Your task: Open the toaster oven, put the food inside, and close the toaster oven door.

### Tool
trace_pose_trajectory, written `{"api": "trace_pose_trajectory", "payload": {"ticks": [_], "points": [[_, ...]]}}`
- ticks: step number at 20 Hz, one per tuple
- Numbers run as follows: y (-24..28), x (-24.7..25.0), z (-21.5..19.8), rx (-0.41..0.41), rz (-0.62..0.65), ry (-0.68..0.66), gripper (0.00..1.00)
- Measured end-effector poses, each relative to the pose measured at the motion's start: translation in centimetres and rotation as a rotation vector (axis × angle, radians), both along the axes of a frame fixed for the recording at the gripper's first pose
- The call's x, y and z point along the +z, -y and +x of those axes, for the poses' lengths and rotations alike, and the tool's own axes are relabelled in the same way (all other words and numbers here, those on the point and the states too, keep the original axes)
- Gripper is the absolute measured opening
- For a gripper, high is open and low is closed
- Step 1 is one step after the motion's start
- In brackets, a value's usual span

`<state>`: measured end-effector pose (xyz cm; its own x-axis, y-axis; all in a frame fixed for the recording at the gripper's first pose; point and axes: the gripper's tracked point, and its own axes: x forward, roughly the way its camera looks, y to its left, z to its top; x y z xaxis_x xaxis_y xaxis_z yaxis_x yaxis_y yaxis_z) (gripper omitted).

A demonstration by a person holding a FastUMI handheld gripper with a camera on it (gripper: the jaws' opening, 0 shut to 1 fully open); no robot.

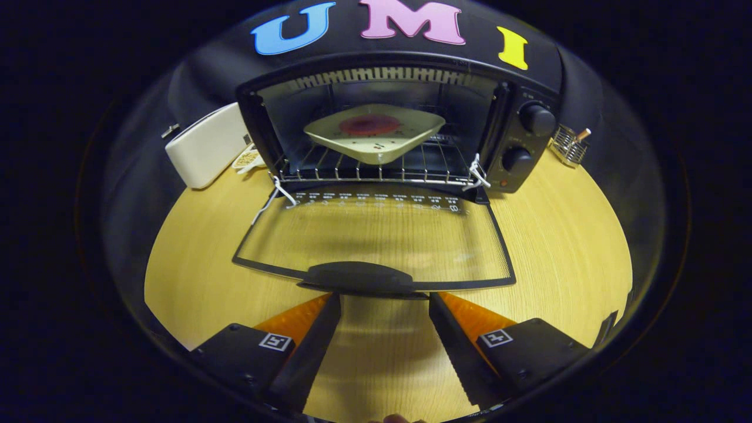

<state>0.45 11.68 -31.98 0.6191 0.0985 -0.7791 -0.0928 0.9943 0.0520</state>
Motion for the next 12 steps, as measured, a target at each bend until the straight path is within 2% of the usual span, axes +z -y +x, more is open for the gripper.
{"api": "trace_pose_trajectory", "payload": {"ticks": [3,8,11,12], "points": [[0.0,1.1,-0.1,-0.045,0.067,0.002,1.00],[-0.2,6.1,0.3,-0.001,0.077,0.090,1.00],[-0.2,9.1,2.4,0.017,0.090,0.167,1.00],[-0.4,9.6,4.6,0.022,0.105,0.192,1.00]]}}
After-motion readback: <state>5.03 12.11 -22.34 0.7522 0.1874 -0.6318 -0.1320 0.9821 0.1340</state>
